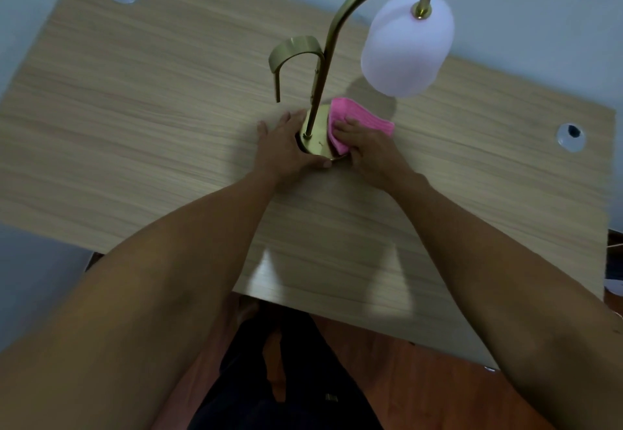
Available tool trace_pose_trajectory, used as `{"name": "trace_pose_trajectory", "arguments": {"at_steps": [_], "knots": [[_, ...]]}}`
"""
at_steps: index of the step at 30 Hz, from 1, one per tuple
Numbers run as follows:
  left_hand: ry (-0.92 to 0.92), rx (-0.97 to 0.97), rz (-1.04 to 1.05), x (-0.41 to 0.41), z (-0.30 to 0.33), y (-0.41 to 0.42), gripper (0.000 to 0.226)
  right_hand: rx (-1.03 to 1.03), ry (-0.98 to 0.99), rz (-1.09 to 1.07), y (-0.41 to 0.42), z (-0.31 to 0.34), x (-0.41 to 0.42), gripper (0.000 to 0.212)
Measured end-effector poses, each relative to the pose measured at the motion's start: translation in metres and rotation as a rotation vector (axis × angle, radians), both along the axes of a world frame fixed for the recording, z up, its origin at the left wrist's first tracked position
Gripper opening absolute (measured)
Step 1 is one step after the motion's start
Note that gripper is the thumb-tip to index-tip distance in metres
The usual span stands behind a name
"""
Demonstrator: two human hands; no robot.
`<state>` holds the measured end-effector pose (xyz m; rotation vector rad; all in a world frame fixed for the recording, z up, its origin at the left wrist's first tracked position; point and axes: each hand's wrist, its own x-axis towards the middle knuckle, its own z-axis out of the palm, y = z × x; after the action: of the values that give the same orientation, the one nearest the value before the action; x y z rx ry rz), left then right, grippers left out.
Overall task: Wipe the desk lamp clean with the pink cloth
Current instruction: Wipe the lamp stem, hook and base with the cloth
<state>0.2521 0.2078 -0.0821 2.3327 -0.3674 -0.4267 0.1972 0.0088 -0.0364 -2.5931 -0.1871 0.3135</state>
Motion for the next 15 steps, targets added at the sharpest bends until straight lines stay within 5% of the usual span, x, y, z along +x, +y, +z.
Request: {"name": "trace_pose_trajectory", "arguments": {"at_steps": [15], "knots": [[-0.012, 0.026, -0.046, 0.002, 0.005, 0.0, 0.113, -0.052, -0.005, 0.27, 0.005, 0.008, -0.003, 0.044]]}}
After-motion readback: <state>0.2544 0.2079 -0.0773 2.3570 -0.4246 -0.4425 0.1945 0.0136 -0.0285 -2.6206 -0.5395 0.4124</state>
